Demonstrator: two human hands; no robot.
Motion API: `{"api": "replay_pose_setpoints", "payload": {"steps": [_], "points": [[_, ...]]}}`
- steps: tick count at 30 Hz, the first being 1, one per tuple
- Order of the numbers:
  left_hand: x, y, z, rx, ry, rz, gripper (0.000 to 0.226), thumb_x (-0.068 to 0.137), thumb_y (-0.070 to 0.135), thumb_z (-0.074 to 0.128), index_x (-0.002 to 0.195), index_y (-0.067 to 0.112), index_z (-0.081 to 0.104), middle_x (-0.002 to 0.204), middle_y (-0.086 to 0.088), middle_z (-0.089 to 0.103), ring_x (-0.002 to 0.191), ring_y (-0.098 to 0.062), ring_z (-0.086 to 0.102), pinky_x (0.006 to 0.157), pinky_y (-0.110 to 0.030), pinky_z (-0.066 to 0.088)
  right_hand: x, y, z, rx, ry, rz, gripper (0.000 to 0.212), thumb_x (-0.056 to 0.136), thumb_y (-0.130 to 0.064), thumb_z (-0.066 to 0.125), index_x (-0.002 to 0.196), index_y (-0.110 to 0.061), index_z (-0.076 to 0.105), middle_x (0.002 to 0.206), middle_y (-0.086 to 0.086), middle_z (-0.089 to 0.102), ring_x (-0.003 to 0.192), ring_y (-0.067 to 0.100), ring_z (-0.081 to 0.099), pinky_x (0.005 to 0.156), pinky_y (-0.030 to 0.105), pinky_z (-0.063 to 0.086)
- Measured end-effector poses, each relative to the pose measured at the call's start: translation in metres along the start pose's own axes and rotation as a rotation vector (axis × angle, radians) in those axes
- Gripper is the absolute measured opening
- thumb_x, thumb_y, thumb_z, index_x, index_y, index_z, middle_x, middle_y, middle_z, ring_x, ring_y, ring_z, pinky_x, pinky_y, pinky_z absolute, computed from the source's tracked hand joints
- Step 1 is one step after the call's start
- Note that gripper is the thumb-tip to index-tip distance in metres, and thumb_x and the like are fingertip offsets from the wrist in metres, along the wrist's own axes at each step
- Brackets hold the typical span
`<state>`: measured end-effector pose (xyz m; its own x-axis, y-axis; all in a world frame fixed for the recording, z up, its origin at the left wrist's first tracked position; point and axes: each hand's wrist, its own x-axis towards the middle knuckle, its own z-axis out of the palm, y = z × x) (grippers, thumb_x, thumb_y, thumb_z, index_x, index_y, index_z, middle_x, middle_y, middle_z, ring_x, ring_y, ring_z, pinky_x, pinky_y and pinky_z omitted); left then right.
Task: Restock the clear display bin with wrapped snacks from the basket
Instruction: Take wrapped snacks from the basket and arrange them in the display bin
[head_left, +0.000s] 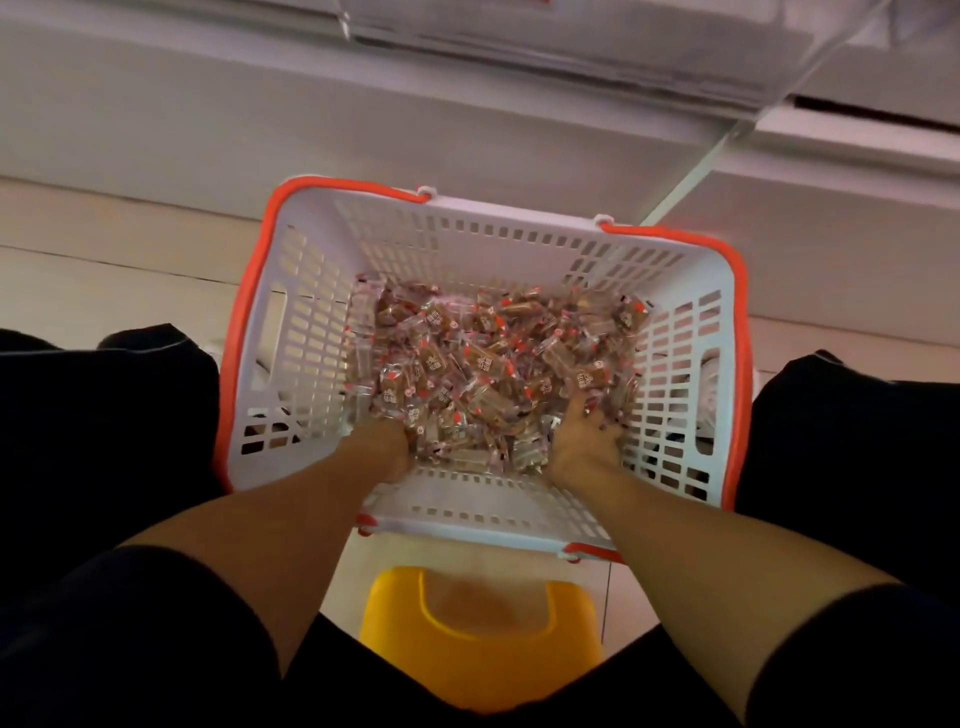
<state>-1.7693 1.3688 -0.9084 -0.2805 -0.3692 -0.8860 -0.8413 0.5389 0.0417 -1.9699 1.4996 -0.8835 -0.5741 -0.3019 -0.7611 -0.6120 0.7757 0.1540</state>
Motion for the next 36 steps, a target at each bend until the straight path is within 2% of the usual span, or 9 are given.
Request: {"api": "replay_pose_setpoints", "payload": {"steps": [4,10,16,18,20,23,30,32,36], "points": [[0.000,0.000,0.000,-0.037,-0.002,-0.035,0.028,0.094,0.021,0.056,0.119,0.014,0.065,0.116,-0.009,0.066,0.109,-0.026,0.062,0.098,-0.037,0.049,0.005,0.002,-0.004,0.056,0.021,-0.100,0.078,0.089,-0.015,0.066,0.152,-0.012,0.021,0.125,0.019,0.059,0.115,0.037,0.057,0.095,0.043,0.052],[-0.004,0.005,-0.006,0.066,0.009,-0.031,0.031,0.092,0.007,0.055,0.122,0.007,0.063,0.120,-0.011,0.064,0.112,-0.026,0.061,0.096,-0.034,0.051,0.004,-0.003,-0.027,0.315,-0.084,-0.091,0.017,0.084,-0.006,0.069,0.100,-0.005,0.063,0.102,0.014,0.067,0.090,0.029,0.066,0.080,0.039,0.058],[-0.012,0.005,-0.020,0.090,-0.020,0.023,0.028,0.092,0.004,0.055,0.118,0.000,0.064,0.118,-0.014,0.064,0.112,-0.026,0.060,0.098,-0.033,0.049,0.002,-0.010,-0.049,0.794,-0.195,-0.161,0.036,0.080,-0.012,0.082,0.112,-0.007,0.067,0.111,0.002,0.067,0.084,0.021,0.069,0.071,0.040,0.061],[-0.015,0.005,-0.022,0.096,-0.024,0.047,0.028,0.092,0.005,0.054,0.117,0.000,0.064,0.118,-0.014,0.064,0.112,-0.027,0.060,0.099,-0.034,0.049,0.000,-0.015,-0.052,0.984,-0.268,-0.182,0.030,0.079,-0.015,0.083,0.100,-0.014,0.062,0.102,0.009,0.071,0.069,0.021,0.072,0.065,0.041,0.063],[-0.019,0.005,-0.023,0.075,-0.014,0.059,0.024,0.094,0.009,0.056,0.114,0.000,0.065,0.115,-0.014,0.064,0.108,-0.027,0.061,0.098,-0.035,0.050,-0.001,-0.020,-0.052,1.131,-0.312,-0.178,0.043,0.080,-0.021,0.083,0.111,-0.013,0.055,0.100,0.015,0.072,0.071,0.022,0.071,0.069,0.041,0.062],[-0.023,0.007,-0.029,-0.012,0.031,0.106,0.024,0.093,0.025,0.063,0.105,0.005,0.067,0.106,-0.011,0.067,0.097,-0.024,0.062,0.093,-0.034,0.051,-0.006,-0.022,-0.047,1.036,-0.259,-0.211,0.024,0.082,-0.031,0.081,0.097,-0.020,0.066,0.100,0.001,0.070,0.086,0.015,0.065,0.091,0.042,0.051],[-0.034,0.008,-0.032,-0.091,0.087,0.131,0.004,0.087,0.011,0.068,0.091,0.009,0.067,0.100,-0.008,0.069,0.096,-0.023,0.064,0.088,-0.033,0.052,-0.016,-0.021,-0.043,1.177,-0.377,-0.161,0.026,0.081,-0.019,0.081,0.103,-0.015,0.068,0.111,0.003,0.069,0.104,0.017,0.064,0.085,0.037,0.059],[-0.033,0.007,-0.036,-0.216,0.147,0.132,0.010,0.090,0.013,0.062,0.081,0.008,0.065,0.088,-0.006,0.066,0.087,-0.022,0.062,0.076,-0.029,0.052,-0.016,-0.019,-0.046,1.194,-0.341,-0.178,0.021,0.082,-0.014,0.080,0.097,-0.019,0.067,0.104,0.001,0.069,0.100,0.015,0.066,0.082,0.036,0.060],[-0.032,0.012,-0.051,-0.929,0.180,0.126,0.035,0.092,0.016,0.066,0.061,0.010,0.050,0.055,0.003,0.060,0.051,-0.010,0.057,0.046,-0.021,0.045,-0.015,-0.018,-0.064,1.296,-0.432,-0.267,0.020,0.084,0.000,0.073,0.095,-0.015,0.068,0.105,0.007,0.072,0.097,0.019,0.069,0.079,0.036,0.060]]}}
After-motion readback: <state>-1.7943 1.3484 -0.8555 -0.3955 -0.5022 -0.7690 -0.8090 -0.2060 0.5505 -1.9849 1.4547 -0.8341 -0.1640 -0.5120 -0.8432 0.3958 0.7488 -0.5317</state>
